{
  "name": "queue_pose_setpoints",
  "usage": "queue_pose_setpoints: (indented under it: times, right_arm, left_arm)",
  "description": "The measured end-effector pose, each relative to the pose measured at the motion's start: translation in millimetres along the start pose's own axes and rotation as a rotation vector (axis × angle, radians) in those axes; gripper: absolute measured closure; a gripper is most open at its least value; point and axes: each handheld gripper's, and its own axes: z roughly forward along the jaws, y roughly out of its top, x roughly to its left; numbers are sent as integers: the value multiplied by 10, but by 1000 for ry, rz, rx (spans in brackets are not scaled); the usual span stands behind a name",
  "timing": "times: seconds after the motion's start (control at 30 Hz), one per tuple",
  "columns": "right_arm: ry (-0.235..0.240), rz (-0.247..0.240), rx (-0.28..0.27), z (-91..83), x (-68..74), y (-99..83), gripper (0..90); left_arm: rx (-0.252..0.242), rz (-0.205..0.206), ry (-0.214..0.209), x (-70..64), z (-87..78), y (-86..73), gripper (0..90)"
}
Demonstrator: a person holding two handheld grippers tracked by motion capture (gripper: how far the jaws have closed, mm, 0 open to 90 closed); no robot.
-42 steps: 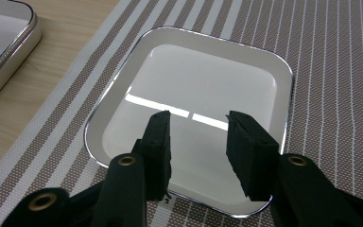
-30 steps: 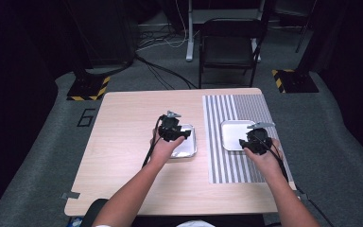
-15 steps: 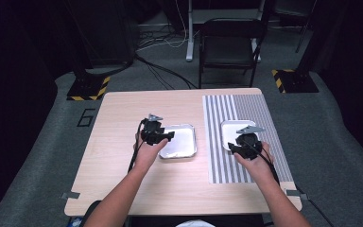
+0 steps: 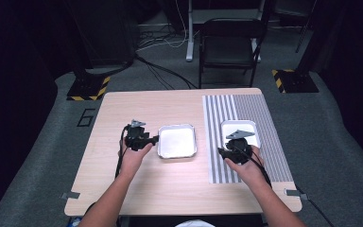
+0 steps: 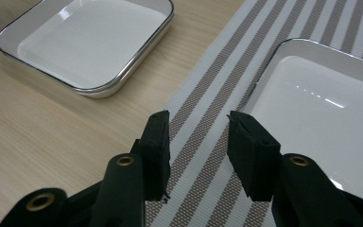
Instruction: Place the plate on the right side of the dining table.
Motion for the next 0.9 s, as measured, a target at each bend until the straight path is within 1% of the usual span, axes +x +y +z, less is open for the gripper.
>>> queue_pose_setpoints:
  times: [0.03, 0.07, 0.1, 0.13, 0.17, 0.2, 0.23, 0.27, 0.3, 0.37, 0.43, 0.5, 0.53, 0.6, 0.63, 0.67, 0.7, 0.73, 0.77, 0.83, 0.9]
  right_arm:
    - [8, -9, 4, 10, 13, -6, 584]
    - [15, 1, 8, 26, 48, -10, 582]
    - [18, -9, 15, 46, 79, -17, 581]
    - [19, -30, 14, 67, 94, -20, 580]
    - [21, -25, 21, 74, 115, -23, 578]
    - [29, -34, 21, 89, 132, -27, 576]
    - [34, -29, 19, 98, 144, -31, 575]
    - [46, -36, 20, 107, 150, -35, 573]
    - [54, -30, 21, 116, 165, -42, 571]
    - [66, -41, 23, 134, 182, -53, 569]
    - [77, -49, 22, 152, 202, -64, 563]
    - [86, -52, 22, 162, 232, -77, 554]
    - [91, -73, 17, 170, 234, -87, 546]
    - [103, -70, 26, 192, 275, -104, 536]
    - [111, -86, 22, 202, 277, -112, 533]
    - [122, -92, 21, 214, 291, -120, 531]
    - [133, -96, 26, 227, 305, -126, 530]
    - [142, -107, 24, 242, 313, -130, 528]
    - [148, -112, 19, 252, 325, -135, 521]
    - [169, -115, 6, 276, 341, -147, 495]
    - [189, -110, 18, 303, 356, -157, 475]
  left_arm:
    - [1, 0, 2, 22, 1, -24, 480]
    - [8, 1, 9, 42, 7, -49, 480]
    - [8, -4, 16, 55, 10, -69, 479]
    - [10, -2, 19, 68, 11, -80, 479]
    - [13, 1, 26, 85, 11, -96, 479]
    - [12, 4, 27, 96, 11, -106, 477]
    - [12, 0, 33, 105, 10, -118, 475]
    - [8, 0, 35, 119, 10, -130, 473]
    - [2, 0, 41, 130, 10, -142, 471]
    - [-2, -1, 55, 153, 15, -165, 467]
    - [-8, 3, 67, 179, 13, -190, 461]
    - [-1, 13, 76, 211, 6, -215, 456]
    - [0, 11, 78, 224, 4, -227, 453]
    - [-2, 14, 83, 257, 7, -250, 444]
    - [1, 22, 90, 280, 12, -260, 436]
    - [-4, 17, 103, 295, 23, -275, 423]
    - [0, 16, 107, 318, 33, -287, 422]
    - [11, 11, 108, 341, 34, -299, 408]
    - [8, 0, 107, 358, 37, -310, 402]
    - [7, -2, 112, 389, 41, -320, 399]
    - [10, -7, 104, 415, 37, -324, 383]
